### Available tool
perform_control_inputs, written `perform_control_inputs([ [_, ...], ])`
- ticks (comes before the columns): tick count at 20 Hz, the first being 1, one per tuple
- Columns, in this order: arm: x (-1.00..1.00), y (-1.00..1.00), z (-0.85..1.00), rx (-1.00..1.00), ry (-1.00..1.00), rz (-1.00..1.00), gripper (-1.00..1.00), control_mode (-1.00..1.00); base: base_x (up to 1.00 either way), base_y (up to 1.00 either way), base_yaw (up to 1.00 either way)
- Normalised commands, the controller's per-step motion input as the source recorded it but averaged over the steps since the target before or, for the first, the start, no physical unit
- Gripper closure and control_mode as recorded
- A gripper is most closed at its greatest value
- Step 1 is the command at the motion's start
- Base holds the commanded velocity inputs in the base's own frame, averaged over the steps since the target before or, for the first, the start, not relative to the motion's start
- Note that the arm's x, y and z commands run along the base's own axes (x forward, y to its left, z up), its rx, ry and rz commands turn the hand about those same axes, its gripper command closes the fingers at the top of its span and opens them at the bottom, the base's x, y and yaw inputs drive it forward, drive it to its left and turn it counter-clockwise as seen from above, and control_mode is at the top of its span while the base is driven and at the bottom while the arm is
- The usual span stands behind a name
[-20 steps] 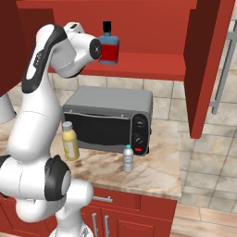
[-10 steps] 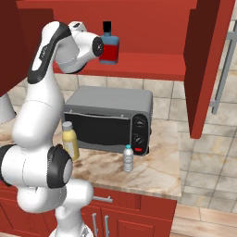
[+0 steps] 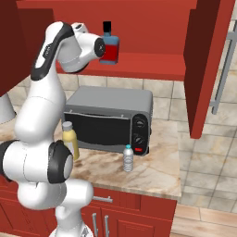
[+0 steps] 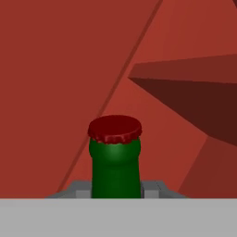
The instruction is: Sort all alcoholic drinks to one cabinet, and non-alcoholic drinks to the other.
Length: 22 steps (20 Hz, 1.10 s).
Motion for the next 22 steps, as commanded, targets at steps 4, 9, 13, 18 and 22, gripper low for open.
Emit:
perform_control_inputs([
  [4,0.11,0.04,-0.02,0.0,0.0,0.0,1.0,-1.0,0.0,0.0,0.0],
  [9,0.13,0.06,0.0,0.0,0.0,0.0,1.0,-1.0,0.0,0.0,0.0],
  [13,0.15,0.04,0.0,0.0,0.0,-0.02,1.0,-1.0,0.0,0.0,0.0],
  [18,0.09,0.01,0.0,0.0,0.0,-0.07,1.0,-1.0,0.0,0.0,0.0],
  [22,0.04,0.0,0.0,0.0,0.0,-0.12,1.0,-1.0,0.0,0.0,0.0],
])
